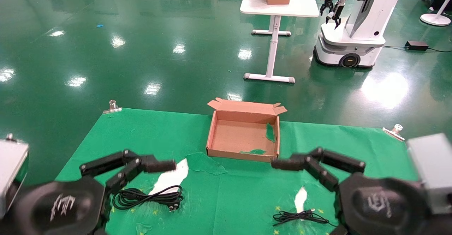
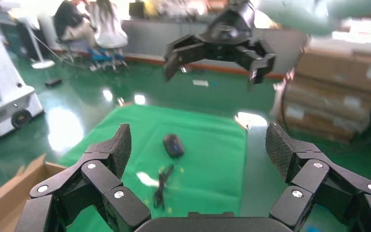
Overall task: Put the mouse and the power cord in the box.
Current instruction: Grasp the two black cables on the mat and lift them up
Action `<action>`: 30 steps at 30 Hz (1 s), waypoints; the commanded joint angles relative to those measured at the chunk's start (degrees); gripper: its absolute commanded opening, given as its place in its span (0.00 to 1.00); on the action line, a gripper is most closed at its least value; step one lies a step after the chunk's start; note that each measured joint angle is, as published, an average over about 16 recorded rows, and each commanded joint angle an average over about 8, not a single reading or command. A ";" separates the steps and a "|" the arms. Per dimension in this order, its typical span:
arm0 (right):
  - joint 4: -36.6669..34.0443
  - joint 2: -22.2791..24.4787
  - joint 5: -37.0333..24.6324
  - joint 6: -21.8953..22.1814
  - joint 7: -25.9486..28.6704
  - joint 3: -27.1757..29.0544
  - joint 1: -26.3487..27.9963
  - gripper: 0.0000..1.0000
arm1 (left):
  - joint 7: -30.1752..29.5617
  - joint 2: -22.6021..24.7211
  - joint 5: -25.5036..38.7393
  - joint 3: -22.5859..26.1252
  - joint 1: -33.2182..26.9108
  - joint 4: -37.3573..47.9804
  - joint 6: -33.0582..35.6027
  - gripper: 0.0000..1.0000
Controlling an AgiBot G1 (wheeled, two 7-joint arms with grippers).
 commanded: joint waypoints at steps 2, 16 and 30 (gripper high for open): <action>0.10 0.58 -2.78 0.04 0.02 -1.12 -0.26 1.00 | -0.17 -0.62 4.18 1.54 -1.43 -1.00 0.42 1.00; 2.01 0.06 -22.74 0.78 5.98 -8.67 7.91 1.00 | -4.06 4.74 32.32 12.92 -12.56 0.36 -0.36 1.00; 1.72 -0.20 -23.37 0.94 5.36 -8.85 8.08 1.00 | -6.12 7.27 41.90 16.15 -13.13 -0.28 -3.64 1.00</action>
